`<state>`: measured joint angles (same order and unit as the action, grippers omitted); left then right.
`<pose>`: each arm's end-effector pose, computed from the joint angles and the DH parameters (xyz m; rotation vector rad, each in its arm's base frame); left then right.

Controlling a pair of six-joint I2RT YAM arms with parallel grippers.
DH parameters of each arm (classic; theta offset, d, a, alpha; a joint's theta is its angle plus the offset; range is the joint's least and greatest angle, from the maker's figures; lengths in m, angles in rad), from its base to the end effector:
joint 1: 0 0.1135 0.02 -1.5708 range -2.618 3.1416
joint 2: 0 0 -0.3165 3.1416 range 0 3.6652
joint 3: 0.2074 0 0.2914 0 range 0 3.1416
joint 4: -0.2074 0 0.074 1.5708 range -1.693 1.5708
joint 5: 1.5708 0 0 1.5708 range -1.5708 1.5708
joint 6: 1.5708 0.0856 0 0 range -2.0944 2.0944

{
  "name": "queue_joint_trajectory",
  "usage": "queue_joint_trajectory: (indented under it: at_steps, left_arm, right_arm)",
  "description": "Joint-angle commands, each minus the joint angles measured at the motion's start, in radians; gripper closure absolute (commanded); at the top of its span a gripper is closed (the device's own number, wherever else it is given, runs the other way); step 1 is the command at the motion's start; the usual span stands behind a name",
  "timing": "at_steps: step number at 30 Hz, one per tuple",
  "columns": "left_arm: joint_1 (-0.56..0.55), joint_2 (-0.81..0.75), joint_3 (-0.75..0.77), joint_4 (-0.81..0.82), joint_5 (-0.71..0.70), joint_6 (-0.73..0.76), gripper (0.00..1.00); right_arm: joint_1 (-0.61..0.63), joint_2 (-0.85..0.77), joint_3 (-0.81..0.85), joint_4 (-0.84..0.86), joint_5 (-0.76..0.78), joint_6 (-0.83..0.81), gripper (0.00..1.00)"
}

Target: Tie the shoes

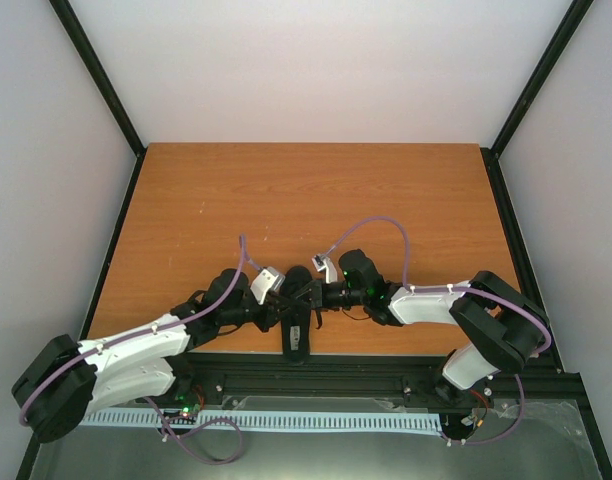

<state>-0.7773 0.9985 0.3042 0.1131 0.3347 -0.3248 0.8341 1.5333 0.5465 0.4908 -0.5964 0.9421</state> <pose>0.1482 -0.1853 0.1582 0.7135 2.1737 -0.9716 0.1947 0.2862 0.1560 -0.3106 2.4296 1.5811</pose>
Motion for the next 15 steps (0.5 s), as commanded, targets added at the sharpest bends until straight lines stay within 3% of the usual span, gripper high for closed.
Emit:
queue_joint_trajectory:
  at_steps: [1, 10, 15]
  left_arm:
    - [-0.013, 0.017, 0.046, 0.032, -0.022, 0.041, 0.75]
    - [-0.013, 0.066, 0.062, 0.058, 0.006, 0.046, 0.71]
    - [-0.013, 0.071, 0.061, 0.078, 0.020, 0.036, 0.74]
  right_arm:
    - [-0.007, -0.009, -0.004, 0.067, -0.019, 0.008, 0.97]
    - [-0.007, -0.012, -0.010, 0.071, -0.024, 0.008, 0.97]
    - [-0.007, -0.012, -0.015, 0.074, -0.022, 0.009, 0.97]
